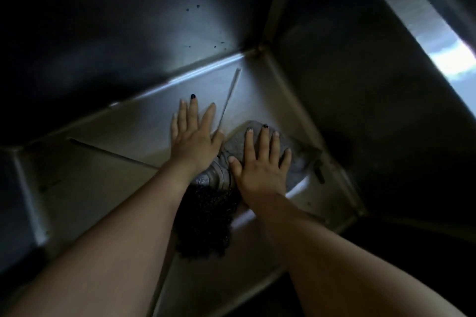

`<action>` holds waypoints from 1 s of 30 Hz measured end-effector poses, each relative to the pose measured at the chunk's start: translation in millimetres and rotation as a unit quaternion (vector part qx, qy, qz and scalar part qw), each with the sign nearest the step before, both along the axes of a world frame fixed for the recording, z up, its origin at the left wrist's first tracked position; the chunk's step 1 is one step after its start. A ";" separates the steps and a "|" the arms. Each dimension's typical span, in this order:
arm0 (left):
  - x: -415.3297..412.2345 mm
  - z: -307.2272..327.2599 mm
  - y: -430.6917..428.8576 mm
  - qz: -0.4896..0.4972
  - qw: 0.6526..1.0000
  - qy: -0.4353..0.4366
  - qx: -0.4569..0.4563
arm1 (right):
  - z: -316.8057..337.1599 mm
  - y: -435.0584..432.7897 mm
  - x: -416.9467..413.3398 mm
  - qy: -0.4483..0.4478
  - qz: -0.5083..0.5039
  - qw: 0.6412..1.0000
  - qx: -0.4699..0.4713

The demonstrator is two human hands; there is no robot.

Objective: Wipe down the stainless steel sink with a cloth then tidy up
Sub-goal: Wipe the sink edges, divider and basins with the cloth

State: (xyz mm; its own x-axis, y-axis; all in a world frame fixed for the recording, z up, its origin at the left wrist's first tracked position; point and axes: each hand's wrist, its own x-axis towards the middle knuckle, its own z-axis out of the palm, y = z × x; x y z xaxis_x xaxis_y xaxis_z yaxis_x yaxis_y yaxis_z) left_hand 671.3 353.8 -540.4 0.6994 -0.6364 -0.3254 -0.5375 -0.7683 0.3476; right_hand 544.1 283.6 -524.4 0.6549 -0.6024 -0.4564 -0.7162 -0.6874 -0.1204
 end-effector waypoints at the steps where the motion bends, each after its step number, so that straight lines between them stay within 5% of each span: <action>1: 0.8 -1.1 0.0 -0.002 1.000 -0.004 0.000 | -3.5 -1.3 5.0 -0.023 -0.012 1.000 -0.007; 10: 1.4 -0.3 0.4 0.002 1.000 -0.006 -0.002 | -8.2 -29.4 5.2 -0.076 -0.060 0.994 -0.056; 18: 2.3 -0.7 -1.4 -0.008 1.000 -0.001 0.011 | -4.9 14.5 -29.4 -0.039 -0.220 0.972 -0.074; 30: 3.6 -1.5 -0.7 -0.014 1.000 -0.011 0.010 | -3.3 -11.0 6.7 -0.036 -0.102 0.993 -0.036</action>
